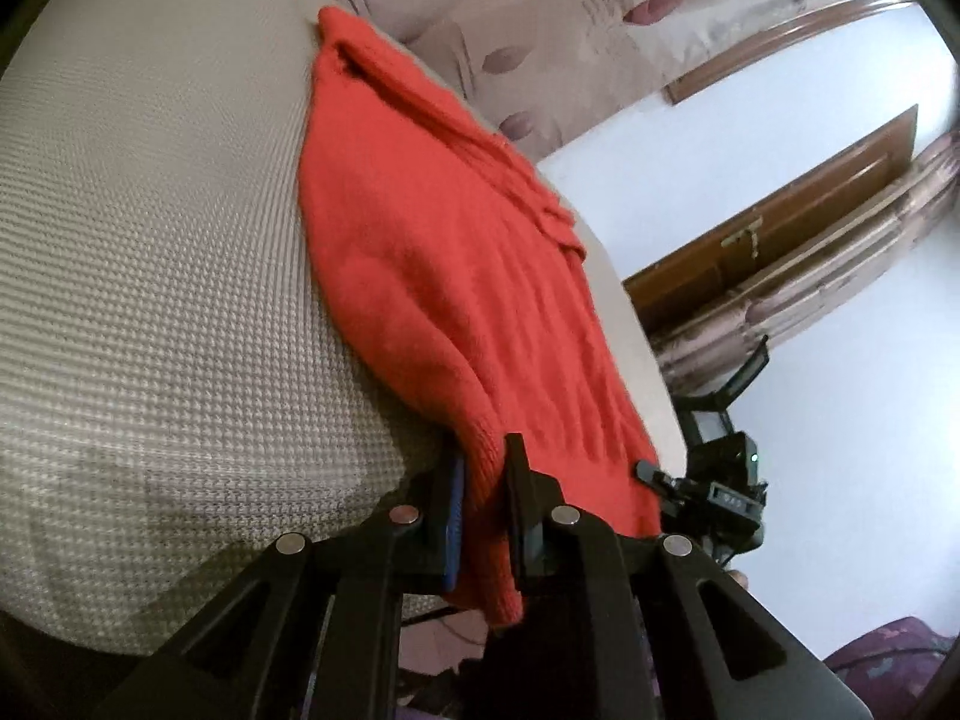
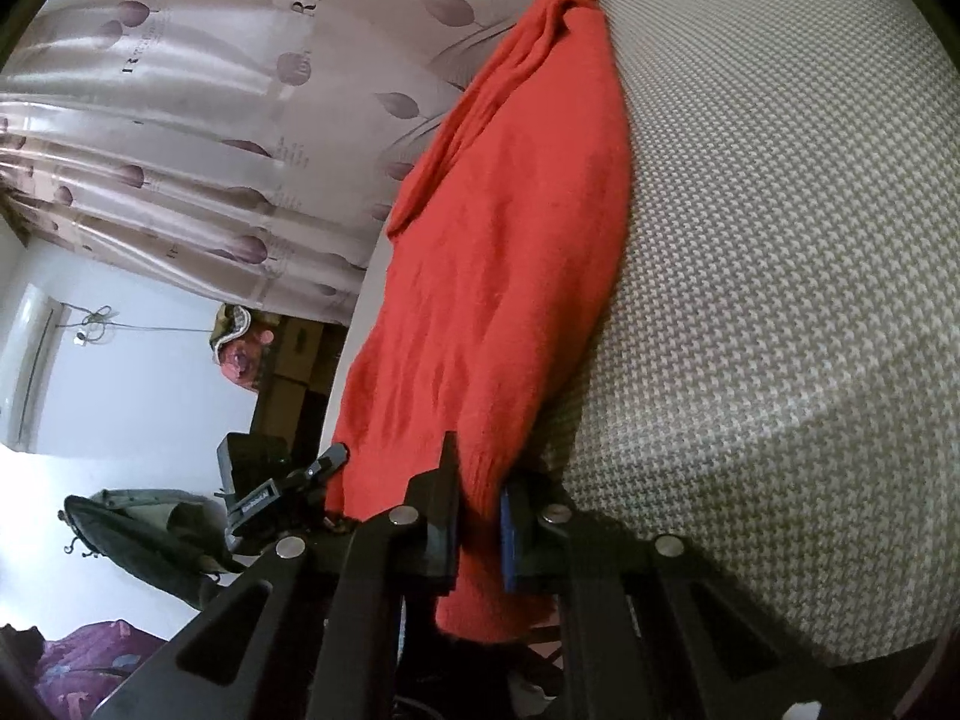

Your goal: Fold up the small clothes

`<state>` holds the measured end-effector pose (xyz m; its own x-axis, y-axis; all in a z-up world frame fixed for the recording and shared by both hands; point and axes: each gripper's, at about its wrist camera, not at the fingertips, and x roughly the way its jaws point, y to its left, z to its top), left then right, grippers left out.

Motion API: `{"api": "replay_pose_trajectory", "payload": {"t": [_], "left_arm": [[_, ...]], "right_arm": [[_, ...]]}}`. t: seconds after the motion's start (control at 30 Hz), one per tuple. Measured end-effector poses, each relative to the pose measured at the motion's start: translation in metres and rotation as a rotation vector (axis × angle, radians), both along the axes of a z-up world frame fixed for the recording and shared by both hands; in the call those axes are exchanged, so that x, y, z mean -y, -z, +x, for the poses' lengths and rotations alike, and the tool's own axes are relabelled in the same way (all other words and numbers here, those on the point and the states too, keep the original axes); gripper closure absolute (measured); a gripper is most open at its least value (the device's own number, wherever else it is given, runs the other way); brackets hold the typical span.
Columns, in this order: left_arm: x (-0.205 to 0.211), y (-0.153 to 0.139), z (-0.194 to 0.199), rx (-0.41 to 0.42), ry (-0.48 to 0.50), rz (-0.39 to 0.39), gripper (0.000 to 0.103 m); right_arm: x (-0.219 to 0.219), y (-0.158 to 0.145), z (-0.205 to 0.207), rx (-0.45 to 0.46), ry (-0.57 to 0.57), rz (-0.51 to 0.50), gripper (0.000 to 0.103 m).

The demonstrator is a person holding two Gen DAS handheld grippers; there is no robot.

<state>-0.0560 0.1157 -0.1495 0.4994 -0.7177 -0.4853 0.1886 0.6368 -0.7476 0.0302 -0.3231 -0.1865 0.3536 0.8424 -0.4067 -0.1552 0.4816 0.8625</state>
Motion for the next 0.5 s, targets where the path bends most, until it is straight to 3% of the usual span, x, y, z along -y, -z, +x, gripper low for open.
{"api": "replay_pose_trajectory", "payload": {"t": [0.17, 0.3, 0.5], "left_arm": [[-0.006, -0.012, -0.006, 0.055, -0.001, -0.033, 0.091], [-0.012, -0.032, -0.013, 0.159, -0.021, -0.089, 0.091], [-0.008, -0.074, 0.003, 0.267, -0.032, -0.06, 0.092]], "right_arm": [[0.002, -0.008, -0.002, 0.011, 0.008, 0.04, 0.094], [0.007, -0.021, -0.002, 0.048, 0.01, 0.074, 0.094], [0.012, -0.05, 0.011, 0.101, 0.006, 0.124, 0.094]]}}
